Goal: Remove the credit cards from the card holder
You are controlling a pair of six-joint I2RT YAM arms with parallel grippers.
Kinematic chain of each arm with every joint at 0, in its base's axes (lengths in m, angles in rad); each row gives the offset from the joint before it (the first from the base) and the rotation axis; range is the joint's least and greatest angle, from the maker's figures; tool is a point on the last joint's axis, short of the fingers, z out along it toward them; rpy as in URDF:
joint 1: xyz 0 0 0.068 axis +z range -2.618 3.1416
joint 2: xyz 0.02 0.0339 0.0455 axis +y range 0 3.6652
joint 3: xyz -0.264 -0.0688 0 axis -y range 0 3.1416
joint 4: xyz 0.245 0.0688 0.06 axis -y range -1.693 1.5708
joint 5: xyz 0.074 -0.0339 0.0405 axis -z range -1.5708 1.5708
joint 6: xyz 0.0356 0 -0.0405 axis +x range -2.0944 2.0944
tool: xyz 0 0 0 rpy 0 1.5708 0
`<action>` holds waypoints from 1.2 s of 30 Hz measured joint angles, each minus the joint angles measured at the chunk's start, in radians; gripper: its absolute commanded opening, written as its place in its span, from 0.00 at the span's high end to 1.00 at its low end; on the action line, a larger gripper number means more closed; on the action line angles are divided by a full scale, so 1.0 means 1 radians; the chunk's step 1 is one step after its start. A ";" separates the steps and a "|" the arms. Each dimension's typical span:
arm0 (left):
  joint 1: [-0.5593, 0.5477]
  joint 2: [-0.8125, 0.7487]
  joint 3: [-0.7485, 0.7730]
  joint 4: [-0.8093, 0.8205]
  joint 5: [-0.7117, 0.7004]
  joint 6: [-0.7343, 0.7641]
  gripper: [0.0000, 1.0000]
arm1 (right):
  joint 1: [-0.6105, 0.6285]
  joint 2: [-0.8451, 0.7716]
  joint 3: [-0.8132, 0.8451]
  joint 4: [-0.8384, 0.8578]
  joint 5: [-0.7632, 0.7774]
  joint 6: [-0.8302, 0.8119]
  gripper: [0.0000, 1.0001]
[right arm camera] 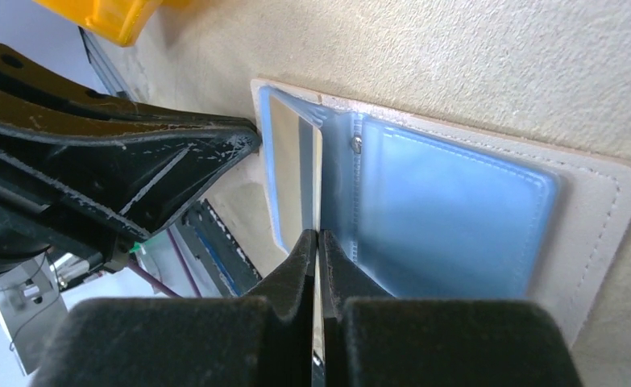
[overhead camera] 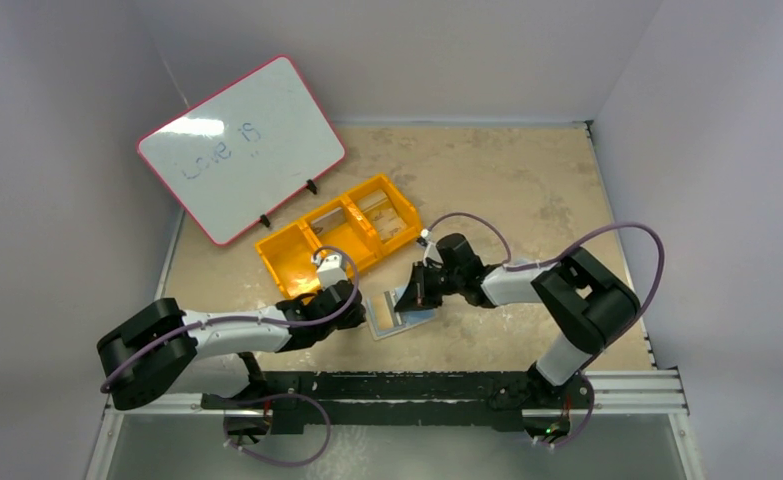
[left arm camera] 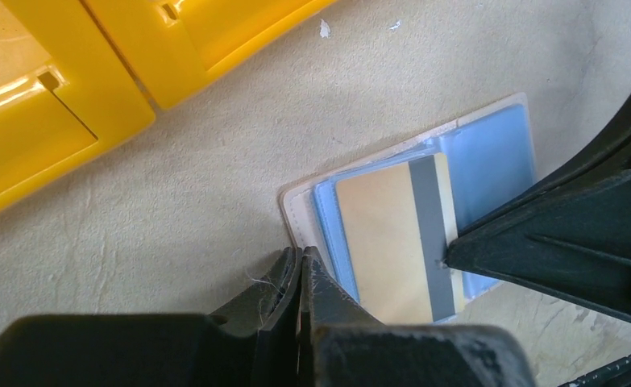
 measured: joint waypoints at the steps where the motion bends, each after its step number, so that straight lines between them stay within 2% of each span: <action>1: 0.000 0.000 0.000 0.000 0.000 0.000 1.00 | -0.002 -0.012 -0.006 -0.002 0.001 0.002 1.00; 12: 0.000 0.000 -0.003 0.007 0.000 0.000 1.00 | -0.059 -0.089 -0.042 -0.035 0.023 -0.009 1.00; 17: 0.000 -0.015 -0.013 0.030 0.010 0.002 0.58 | -0.074 -0.089 -0.048 -0.038 0.010 -0.022 1.00; 20: -0.001 -0.048 -0.040 0.080 0.035 0.004 0.45 | -0.077 -0.074 -0.062 -0.002 -0.003 -0.014 1.00; 23: -0.001 -0.060 -0.055 0.119 0.053 0.011 0.43 | -0.077 -0.045 -0.079 0.037 -0.016 0.001 1.00; 28: -0.001 0.025 -0.012 0.160 0.059 0.023 0.44 | -0.078 -0.034 -0.087 0.062 -0.028 0.018 1.00; 30: -0.001 0.088 0.035 0.169 0.061 0.028 0.52 | -0.078 -0.034 -0.087 0.069 -0.028 0.020 1.00; 32: -0.001 0.136 0.069 0.174 0.064 0.032 0.65 | -0.078 -0.034 -0.089 0.075 -0.028 0.022 1.00; 36: -0.001 0.190 0.113 0.140 0.042 0.046 0.81 | -0.082 -0.034 -0.101 0.074 -0.026 0.026 1.00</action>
